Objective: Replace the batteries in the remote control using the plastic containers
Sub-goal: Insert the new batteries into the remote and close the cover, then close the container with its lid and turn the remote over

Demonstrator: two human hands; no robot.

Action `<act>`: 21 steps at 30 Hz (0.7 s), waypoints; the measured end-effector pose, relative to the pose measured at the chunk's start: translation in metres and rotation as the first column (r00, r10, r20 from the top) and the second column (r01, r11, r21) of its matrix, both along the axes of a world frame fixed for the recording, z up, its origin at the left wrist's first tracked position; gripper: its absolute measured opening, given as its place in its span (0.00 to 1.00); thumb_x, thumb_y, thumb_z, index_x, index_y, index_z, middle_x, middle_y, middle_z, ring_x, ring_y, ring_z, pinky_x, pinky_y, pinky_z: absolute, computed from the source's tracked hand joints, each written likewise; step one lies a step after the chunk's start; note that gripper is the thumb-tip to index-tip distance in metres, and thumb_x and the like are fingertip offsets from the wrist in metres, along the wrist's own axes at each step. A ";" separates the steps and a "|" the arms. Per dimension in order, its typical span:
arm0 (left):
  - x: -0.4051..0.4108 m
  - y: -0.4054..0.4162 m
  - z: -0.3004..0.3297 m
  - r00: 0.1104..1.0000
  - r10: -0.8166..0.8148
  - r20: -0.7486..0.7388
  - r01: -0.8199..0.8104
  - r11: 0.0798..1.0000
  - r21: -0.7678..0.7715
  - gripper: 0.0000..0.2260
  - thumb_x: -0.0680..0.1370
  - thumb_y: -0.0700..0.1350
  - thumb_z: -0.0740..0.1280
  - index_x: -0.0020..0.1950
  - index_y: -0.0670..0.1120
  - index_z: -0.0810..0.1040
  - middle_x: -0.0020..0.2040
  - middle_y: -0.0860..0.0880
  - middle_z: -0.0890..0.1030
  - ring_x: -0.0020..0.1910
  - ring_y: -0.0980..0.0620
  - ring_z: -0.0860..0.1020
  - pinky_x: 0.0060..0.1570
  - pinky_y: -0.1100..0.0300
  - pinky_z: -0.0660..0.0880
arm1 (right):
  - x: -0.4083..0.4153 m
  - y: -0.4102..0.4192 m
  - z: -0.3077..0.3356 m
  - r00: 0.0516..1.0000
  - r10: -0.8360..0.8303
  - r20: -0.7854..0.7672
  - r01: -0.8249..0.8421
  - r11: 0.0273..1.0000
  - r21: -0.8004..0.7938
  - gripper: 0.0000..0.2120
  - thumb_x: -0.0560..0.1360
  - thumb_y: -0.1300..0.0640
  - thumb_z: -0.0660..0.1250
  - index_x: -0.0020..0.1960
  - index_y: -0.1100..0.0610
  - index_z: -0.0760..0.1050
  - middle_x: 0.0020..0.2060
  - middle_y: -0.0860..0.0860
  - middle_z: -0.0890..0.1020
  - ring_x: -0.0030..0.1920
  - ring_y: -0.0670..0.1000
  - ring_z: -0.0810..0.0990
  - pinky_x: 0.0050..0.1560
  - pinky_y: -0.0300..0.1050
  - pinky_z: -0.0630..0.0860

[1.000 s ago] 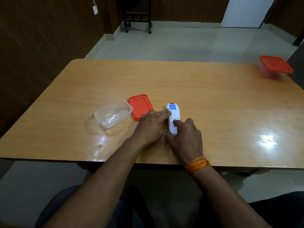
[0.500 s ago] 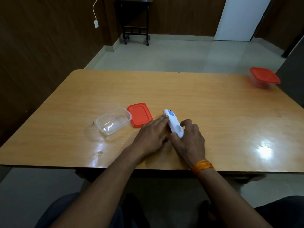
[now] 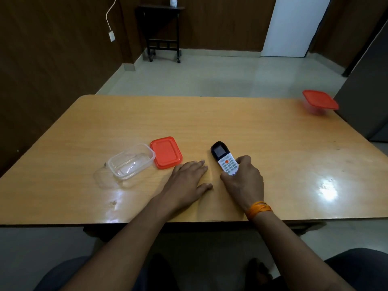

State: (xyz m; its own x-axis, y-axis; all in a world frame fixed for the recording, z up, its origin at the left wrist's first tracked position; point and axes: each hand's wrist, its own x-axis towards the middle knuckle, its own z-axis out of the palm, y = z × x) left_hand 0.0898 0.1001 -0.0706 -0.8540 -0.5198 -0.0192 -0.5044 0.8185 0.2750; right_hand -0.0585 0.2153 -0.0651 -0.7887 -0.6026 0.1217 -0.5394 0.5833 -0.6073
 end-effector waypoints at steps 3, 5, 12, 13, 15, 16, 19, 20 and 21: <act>0.001 0.000 -0.001 1.000 0.000 0.003 0.000 1.000 -0.001 0.30 0.84 0.63 0.59 0.84 0.53 0.60 0.85 0.54 0.58 0.84 0.52 0.55 0.81 0.50 0.52 | -0.002 -0.002 -0.004 0.979 -0.018 -0.205 0.033 0.997 0.070 0.22 0.71 0.41 0.73 0.54 0.57 0.75 0.48 0.53 0.73 0.49 0.55 0.76 0.38 0.46 0.70; 0.003 0.001 -0.002 1.000 0.002 -0.007 -0.002 1.000 0.005 0.31 0.84 0.63 0.60 0.84 0.52 0.61 0.85 0.54 0.58 0.84 0.52 0.55 0.81 0.50 0.52 | -0.005 -0.002 -0.006 0.970 -0.028 -0.241 0.053 0.994 0.098 0.23 0.71 0.40 0.72 0.54 0.58 0.77 0.48 0.52 0.70 0.49 0.55 0.74 0.38 0.46 0.70; 0.009 0.007 -0.004 1.000 0.030 -0.008 -0.029 0.999 0.015 0.31 0.83 0.64 0.59 0.84 0.53 0.60 0.85 0.54 0.59 0.84 0.53 0.55 0.82 0.50 0.55 | -0.012 0.000 -0.009 0.977 -0.028 -0.212 0.056 0.991 0.125 0.24 0.74 0.38 0.68 0.57 0.58 0.78 0.51 0.54 0.74 0.53 0.55 0.74 0.39 0.46 0.71; 0.012 0.008 -0.004 0.999 0.035 -0.019 -0.035 0.999 0.021 0.31 0.83 0.64 0.60 0.84 0.53 0.61 0.85 0.54 0.60 0.84 0.53 0.56 0.81 0.50 0.56 | -0.011 0.000 -0.009 0.972 -0.036 -0.232 0.064 0.991 0.118 0.25 0.73 0.38 0.68 0.57 0.58 0.78 0.51 0.54 0.73 0.53 0.55 0.73 0.39 0.46 0.72; 0.017 0.010 -0.002 0.996 0.064 -0.069 -0.060 0.996 0.059 0.31 0.83 0.62 0.63 0.83 0.53 0.63 0.84 0.54 0.62 0.83 0.52 0.59 0.81 0.50 0.59 | -0.009 0.000 -0.008 0.950 -0.047 -0.308 0.077 0.993 0.085 0.26 0.72 0.38 0.70 0.58 0.57 0.77 0.52 0.55 0.74 0.52 0.56 0.73 0.38 0.48 0.75; 0.020 0.011 -0.001 0.990 0.092 -0.106 -0.082 0.992 0.099 0.30 0.82 0.62 0.64 0.83 0.53 0.64 0.83 0.54 0.64 0.82 0.53 0.61 0.80 0.50 0.60 | -0.007 -0.001 -0.007 0.936 -0.049 -0.349 0.074 0.996 0.058 0.26 0.72 0.38 0.70 0.59 0.57 0.77 0.52 0.56 0.74 0.52 0.56 0.73 0.39 0.49 0.76; 0.028 0.014 0.005 0.954 0.209 -0.216 -0.163 0.963 0.214 0.29 0.82 0.59 0.67 0.81 0.53 0.68 0.82 0.53 0.68 0.80 0.53 0.64 0.79 0.54 0.63 | 0.005 -0.006 -0.002 0.912 -0.062 -0.407 0.041 0.997 -0.060 0.23 0.72 0.42 0.71 0.58 0.57 0.77 0.53 0.57 0.75 0.51 0.57 0.73 0.41 0.51 0.78; 0.031 0.014 0.006 0.935 0.253 -0.247 -0.196 0.953 0.233 0.28 0.82 0.58 0.68 0.81 0.52 0.69 0.81 0.53 0.69 0.80 0.53 0.65 0.78 0.55 0.63 | 0.012 -0.009 0.000 0.913 -0.057 -0.403 0.019 0.995 -0.097 0.21 0.73 0.43 0.71 0.57 0.58 0.77 0.52 0.57 0.76 0.50 0.57 0.74 0.41 0.50 0.77; 0.034 0.013 0.008 0.915 0.297 -0.274 -0.232 0.941 0.245 0.28 0.82 0.57 0.69 0.80 0.51 0.70 0.80 0.52 0.70 0.79 0.52 0.66 0.77 0.56 0.63 | 0.019 -0.014 0.001 0.920 -0.042 -0.391 -0.009 0.992 -0.128 0.19 0.73 0.45 0.70 0.56 0.58 0.78 0.52 0.57 0.76 0.50 0.56 0.74 0.41 0.50 0.77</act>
